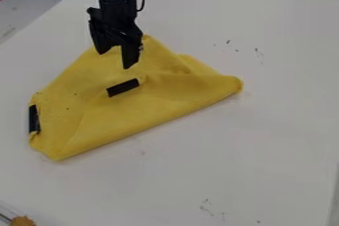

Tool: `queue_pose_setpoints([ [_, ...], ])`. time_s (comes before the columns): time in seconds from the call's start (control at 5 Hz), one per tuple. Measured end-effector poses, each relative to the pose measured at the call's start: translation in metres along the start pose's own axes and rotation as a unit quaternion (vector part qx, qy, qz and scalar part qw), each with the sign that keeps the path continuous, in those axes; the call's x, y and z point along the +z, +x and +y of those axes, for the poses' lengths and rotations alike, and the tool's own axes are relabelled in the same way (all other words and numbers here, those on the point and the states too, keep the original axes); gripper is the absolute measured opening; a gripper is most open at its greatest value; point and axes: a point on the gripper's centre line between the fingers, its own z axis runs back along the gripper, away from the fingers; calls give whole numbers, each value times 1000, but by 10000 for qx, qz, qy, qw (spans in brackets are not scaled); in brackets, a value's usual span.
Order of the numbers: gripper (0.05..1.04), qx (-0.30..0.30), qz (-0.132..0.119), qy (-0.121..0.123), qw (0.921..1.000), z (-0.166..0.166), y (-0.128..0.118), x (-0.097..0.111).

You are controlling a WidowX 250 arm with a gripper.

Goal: Fold the cloth from top left to bottom right

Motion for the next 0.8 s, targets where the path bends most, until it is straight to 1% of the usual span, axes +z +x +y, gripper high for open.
queue_pose_setpoints([
  [0.2,1001,-24,158,-96,9998,-3,-3,-13],
  [0.4,1001,-274,-11,-72,9996,4,14,-15],
  [0.6,1001,-610,-189,-72,9979,14,39,-20],
  [0.8,1001,-905,-333,-3,9953,25,63,-23],
])
